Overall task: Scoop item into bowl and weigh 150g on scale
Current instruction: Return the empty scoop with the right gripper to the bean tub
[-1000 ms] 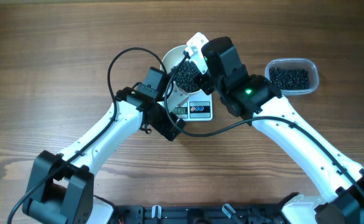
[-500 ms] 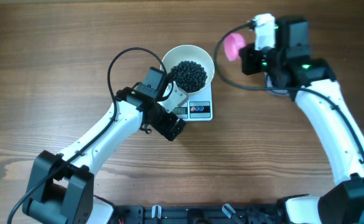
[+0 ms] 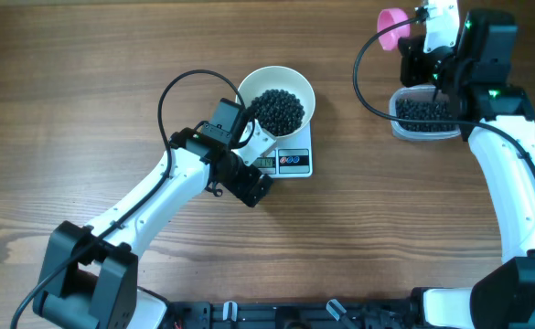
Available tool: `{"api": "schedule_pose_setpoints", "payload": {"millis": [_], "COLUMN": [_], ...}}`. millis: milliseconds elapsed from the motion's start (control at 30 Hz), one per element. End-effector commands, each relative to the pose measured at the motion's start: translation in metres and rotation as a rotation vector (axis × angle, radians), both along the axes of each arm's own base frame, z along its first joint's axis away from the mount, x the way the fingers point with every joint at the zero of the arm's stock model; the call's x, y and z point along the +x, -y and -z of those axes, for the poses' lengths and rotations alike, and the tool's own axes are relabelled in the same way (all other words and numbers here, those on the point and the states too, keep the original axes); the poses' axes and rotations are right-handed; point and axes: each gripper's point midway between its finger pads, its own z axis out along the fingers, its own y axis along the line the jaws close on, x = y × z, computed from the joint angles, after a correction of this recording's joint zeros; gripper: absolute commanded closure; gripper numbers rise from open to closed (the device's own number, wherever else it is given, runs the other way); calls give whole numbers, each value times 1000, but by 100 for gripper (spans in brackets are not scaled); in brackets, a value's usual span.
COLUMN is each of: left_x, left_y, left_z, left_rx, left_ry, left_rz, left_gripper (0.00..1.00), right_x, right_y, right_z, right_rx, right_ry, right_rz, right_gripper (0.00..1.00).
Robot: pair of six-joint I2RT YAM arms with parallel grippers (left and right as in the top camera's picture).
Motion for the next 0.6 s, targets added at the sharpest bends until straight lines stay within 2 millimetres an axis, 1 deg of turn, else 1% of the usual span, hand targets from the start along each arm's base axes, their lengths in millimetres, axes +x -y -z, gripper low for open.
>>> {"api": "schedule_pose_setpoints", "payload": {"millis": [0, 33, 133, 167, 267, 333, 567], "left_x": [-2, -2, -2, -2, -2, -2, -2], "left_y": [1, 1, 1, 1, 1, 1, 1], "left_z": [-2, -2, -2, -2, -2, -2, -2], "left_rx": [-11, -10, -11, -10, -10, -10, -10], "left_ry": [-2, -2, -2, -2, -2, -2, -2], "left_rz": [-3, -3, -3, -3, -3, -3, -3], "left_gripper": [0, 0, 0, 0, 0, 0, 0], "right_x": [11, 15, 16, 15, 7, 3, 0], "right_y": [-2, -2, -2, -3, -3, -3, -4], "right_z": [-18, -26, -28, -26, -10, -4, 0], "right_rx": [-59, -92, -129, -141, -135, -131, -125], "right_ry": [110, 156, 179, 177, 100, 73, 48], "right_rz": [-54, -71, -91, -100, -104, -105, -112], "right_gripper": [96, 96, 96, 96, 96, 96, 96]}}
